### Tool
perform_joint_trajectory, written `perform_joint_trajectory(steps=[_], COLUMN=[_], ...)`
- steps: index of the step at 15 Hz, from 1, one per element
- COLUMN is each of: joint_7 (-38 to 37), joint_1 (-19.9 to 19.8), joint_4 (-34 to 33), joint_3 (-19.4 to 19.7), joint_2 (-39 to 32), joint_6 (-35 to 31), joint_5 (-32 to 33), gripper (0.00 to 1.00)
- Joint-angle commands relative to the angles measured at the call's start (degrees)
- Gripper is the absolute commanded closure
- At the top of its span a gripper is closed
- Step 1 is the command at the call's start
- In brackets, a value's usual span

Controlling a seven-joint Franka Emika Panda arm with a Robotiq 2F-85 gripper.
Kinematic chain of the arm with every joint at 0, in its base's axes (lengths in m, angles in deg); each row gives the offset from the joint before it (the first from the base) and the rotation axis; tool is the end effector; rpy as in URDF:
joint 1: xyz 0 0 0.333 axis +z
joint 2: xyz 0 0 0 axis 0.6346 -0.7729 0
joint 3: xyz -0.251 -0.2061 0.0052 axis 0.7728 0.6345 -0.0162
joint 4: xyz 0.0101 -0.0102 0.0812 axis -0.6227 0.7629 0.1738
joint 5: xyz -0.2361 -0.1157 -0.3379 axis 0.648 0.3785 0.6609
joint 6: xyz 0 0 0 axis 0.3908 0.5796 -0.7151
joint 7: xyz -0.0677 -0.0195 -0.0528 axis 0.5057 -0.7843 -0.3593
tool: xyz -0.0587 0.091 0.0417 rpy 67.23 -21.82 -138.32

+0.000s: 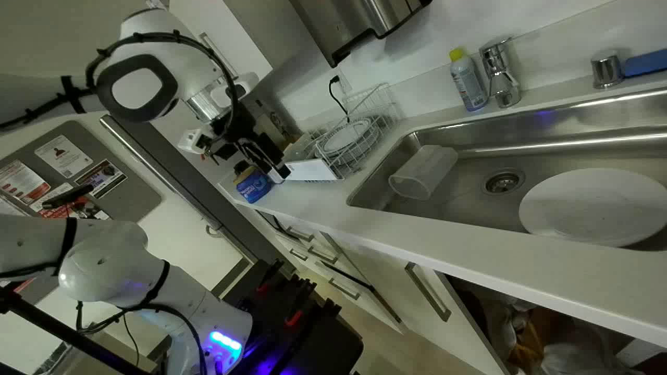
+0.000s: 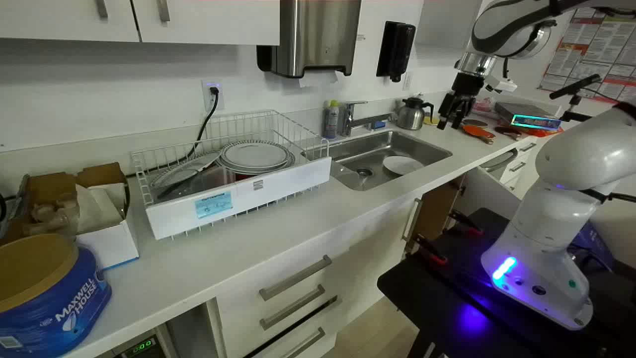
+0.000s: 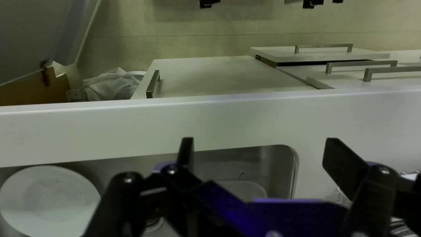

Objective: Open the first top drawer

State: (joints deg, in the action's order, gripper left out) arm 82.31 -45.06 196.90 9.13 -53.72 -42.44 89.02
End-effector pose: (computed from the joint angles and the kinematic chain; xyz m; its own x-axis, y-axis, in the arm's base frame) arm 0.3500 -0.1537 0.3935 0.9980 -0.0216 0.0587 -0.0139 -0.9916 -0.1284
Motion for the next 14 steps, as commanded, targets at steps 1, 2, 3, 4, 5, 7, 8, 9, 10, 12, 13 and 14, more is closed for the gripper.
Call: perform_joint_trajectory(steps=[1, 2, 3, 4, 5, 7, 8, 9, 10, 12, 13, 14], joint_7=[0.7, 0.7, 0.7, 0.7, 0.7, 0.7, 0.4, 0.6, 1.0, 0.8, 0.2, -0.3], joint_1=[-1.2, -1.2, -1.2, -1.2, -1.2, -1.2, -0.9, -0.4, 0.3, 1.8, 2.8, 4.4], joint_4=[-0.1, -0.1, -0.1, -0.1, -0.1, -0.1, 0.5, 1.1, 1.9, 3.4, 3.9, 4.2], joint_3=[-1.2, -1.2, -1.2, -1.2, -1.2, -1.2, -2.0, -2.7, -4.0, -7.8, -10.1, -12.4], joint_2=[-0.2, -0.2, -0.2, -0.2, -0.2, -0.2, 1.0, 2.2, 3.9, 6.8, 7.8, 8.4], joint_6=[0.1, 0.1, 0.1, 0.1, 0.1, 0.1, -0.8, -1.2, -1.5, -2.0, -1.8, -1.5], joint_5=[-0.8, -0.8, -0.8, -0.8, -0.8, -0.8, -0.7, -0.7, -0.5, 0.9, 1.4, 1.5], gripper=[0.0, 0.0, 0.0, 0.0, 0.0, 0.0, 0.0, 0.0, 0.0, 0.0, 0.0, 0.0])
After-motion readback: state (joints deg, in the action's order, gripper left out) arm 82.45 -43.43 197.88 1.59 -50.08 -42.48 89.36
